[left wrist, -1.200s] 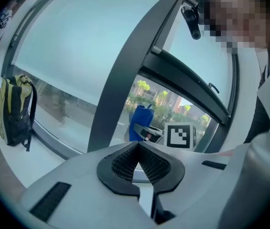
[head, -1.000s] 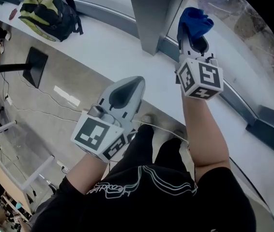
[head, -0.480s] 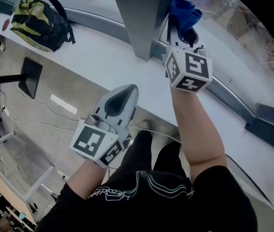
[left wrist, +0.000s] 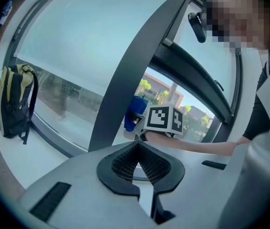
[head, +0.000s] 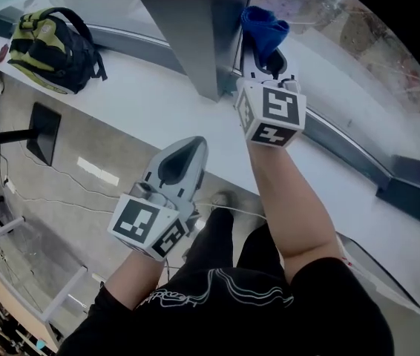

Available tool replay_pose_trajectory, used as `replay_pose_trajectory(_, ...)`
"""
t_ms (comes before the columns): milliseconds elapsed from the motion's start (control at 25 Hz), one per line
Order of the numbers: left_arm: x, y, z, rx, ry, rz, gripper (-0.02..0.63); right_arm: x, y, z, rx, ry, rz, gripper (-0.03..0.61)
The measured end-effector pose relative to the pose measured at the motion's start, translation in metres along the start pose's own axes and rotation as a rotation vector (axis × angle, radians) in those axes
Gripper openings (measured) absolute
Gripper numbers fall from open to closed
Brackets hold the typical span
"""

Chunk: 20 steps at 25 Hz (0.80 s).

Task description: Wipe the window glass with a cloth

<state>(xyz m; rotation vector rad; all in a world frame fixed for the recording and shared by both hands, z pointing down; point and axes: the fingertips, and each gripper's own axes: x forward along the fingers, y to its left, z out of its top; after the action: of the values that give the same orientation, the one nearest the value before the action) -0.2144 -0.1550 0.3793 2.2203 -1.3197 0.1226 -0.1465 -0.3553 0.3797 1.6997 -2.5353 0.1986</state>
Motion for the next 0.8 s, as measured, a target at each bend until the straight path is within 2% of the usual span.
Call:
replay_pose_trajectory(520, 0.024, -0.028, -0.016, 0.015, 0.029, -0.031, 0.003, -0.037, -0.039, 0.001, 0.005, -0.032, -0.024, 0.094)
replay_pose_trajectory(800, 0.046, -0.057, -0.029, 0.026, 0.036, -0.041, 0.003, -0.075, -0.087, -0.005, -0.015, -0.032, -0.061, 0.094)
